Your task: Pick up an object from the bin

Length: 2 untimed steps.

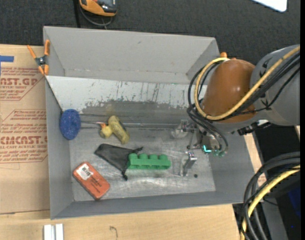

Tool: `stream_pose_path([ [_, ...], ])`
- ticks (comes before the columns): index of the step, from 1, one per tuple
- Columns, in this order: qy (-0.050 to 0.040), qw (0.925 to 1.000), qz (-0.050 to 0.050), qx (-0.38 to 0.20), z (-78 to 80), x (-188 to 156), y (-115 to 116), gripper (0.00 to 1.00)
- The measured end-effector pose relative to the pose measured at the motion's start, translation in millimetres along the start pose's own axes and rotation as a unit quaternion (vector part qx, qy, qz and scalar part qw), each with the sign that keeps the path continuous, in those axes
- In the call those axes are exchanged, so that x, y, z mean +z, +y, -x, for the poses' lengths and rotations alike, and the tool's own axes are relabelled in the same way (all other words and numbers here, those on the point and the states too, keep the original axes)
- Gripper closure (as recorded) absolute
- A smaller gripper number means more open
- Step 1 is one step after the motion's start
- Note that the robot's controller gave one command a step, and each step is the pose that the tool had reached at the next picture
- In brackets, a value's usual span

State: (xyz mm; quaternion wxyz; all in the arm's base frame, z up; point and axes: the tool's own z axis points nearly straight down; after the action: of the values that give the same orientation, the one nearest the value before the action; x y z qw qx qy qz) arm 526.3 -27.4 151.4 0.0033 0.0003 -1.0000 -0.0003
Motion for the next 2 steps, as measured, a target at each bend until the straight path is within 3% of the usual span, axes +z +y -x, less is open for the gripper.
stream_pose_path([
  [1, -0.0017, 1.0000, 0.000, 0.000, 0.7, -2.1, 0.0, 0.00],
  [2, -0.0049, 0.9980, -0.001, -0.064, 0.8, 2.4, 6.9, 0.00],
])
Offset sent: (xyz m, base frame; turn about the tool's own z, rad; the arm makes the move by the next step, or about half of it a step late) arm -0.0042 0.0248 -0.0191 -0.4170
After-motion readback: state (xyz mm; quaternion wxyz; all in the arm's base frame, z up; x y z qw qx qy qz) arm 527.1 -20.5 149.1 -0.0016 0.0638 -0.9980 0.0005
